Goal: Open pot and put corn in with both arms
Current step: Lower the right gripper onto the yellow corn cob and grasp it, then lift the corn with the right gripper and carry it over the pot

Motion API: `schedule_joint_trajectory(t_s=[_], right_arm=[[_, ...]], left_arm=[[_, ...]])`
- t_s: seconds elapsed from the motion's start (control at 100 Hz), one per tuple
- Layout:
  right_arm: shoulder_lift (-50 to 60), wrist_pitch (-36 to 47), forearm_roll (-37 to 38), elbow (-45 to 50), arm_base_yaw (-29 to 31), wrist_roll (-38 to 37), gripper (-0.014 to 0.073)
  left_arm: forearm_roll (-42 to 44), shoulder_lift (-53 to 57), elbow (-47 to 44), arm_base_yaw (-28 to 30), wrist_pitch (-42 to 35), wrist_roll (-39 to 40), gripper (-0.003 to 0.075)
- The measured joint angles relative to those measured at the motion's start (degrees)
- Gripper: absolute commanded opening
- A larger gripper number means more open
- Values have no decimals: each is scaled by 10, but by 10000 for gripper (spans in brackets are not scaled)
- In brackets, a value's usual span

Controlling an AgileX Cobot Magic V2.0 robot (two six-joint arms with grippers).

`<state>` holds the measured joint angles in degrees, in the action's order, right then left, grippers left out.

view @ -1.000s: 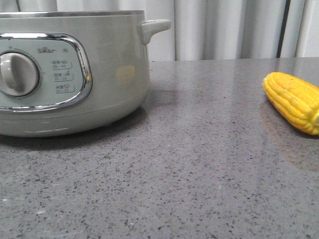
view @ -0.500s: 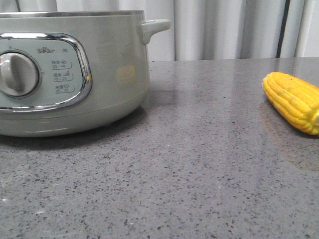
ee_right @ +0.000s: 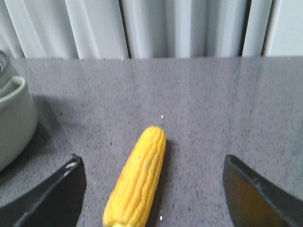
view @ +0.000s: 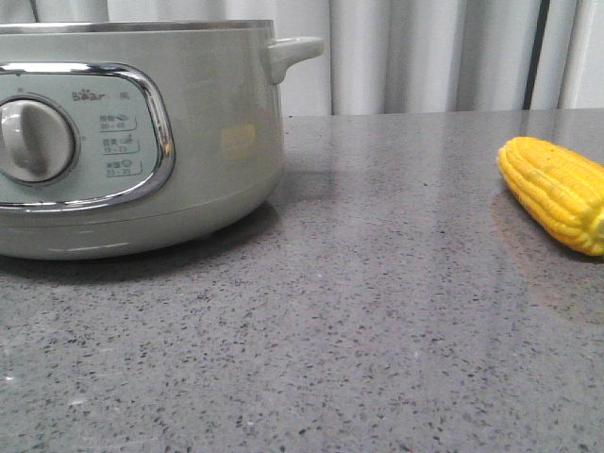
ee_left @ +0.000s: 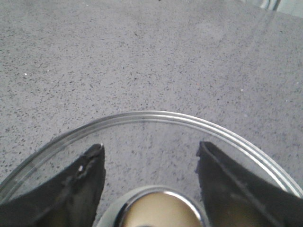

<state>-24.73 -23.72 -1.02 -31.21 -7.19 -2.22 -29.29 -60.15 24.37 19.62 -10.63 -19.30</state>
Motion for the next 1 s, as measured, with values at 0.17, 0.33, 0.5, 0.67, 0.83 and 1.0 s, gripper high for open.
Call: schedule_joint_trajectory(t_s=[0.17,0.33,0.5,0.67,0.83,1.0], right_arm=[[-93,-32,0,-50,-4,0,521],[-273,-162,0,-161,-8,0,521],[-470,-285,-6,-295,-9,0,521],[-610,-322,-24,-379,-9,0,512],[-677,-324,-48,-390,-10,0,311],[-677,-327,-59,-401,-16,1,95]], left_arm=[[-14,34,18,-56,-6,0,410],[3,107,44,-126,2,0,410],[12,201,49,-186,36,0,410],[14,279,50,-216,64,0,410],[18,320,50,-218,66,0,410],[26,336,50,-218,67,0,410]])
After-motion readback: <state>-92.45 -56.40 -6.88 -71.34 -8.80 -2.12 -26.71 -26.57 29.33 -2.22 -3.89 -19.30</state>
